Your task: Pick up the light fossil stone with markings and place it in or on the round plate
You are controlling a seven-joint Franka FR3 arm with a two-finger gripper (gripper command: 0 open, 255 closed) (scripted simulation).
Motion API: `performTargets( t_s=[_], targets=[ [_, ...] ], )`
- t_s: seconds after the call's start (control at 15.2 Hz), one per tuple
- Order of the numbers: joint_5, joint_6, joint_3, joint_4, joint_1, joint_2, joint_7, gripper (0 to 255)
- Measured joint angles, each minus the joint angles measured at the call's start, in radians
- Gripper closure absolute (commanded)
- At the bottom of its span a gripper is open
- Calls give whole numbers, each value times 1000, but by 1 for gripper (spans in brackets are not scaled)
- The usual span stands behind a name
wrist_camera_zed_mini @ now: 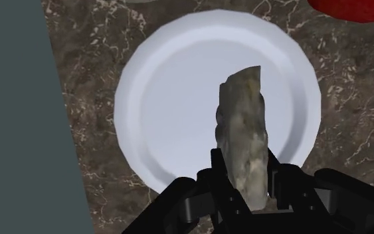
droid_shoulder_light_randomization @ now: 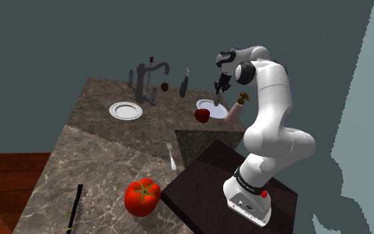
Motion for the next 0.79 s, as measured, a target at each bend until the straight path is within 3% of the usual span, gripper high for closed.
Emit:
performTargets(
  t_s=[0.79],
  targets=[
    [11,82,10,17,-14,97,-11,255]
  ],
)
